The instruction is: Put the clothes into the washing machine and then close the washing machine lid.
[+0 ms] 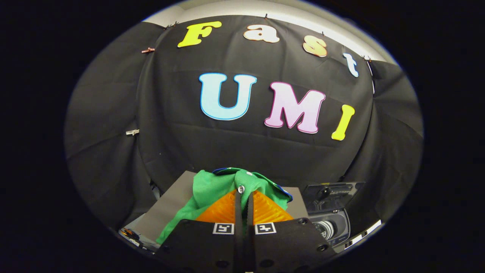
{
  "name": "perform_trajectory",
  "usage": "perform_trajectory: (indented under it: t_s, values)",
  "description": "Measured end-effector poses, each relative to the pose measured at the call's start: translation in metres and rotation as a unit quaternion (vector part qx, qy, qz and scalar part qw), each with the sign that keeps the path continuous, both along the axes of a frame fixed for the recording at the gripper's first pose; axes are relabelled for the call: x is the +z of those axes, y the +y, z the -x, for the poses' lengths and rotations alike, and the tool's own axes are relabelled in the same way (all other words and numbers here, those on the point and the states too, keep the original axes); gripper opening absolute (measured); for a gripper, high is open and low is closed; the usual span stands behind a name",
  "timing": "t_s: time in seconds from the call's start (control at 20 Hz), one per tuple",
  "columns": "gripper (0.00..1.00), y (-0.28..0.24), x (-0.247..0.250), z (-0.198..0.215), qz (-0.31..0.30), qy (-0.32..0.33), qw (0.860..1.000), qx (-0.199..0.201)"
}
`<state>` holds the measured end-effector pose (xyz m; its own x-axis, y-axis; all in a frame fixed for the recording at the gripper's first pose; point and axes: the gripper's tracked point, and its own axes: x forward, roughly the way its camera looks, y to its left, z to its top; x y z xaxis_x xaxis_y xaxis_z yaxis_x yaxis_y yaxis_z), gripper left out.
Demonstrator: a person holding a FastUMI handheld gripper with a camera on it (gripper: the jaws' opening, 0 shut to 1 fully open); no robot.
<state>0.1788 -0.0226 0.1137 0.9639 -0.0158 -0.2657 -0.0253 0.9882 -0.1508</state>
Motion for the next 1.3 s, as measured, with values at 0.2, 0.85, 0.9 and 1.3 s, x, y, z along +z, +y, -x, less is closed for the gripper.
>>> perform_trajectory:
  t_s: [0.2, 0.85, 0.9, 1.3]
  values:
    - [0.05, -0.014, 0.02, 0.01, 0.015, -0.027, 1.0, -0.005]
    - [0.05, -0.143, 0.068, 0.03, 0.003, -0.069, 0.997, -0.018]
    - [0.05, -0.156, 0.069, 0.03, -0.003, -0.069, 0.998, -0.011]
    - [0.05, -0.268, 0.061, 0.024, -0.024, -0.055, 0.998, 0.008]
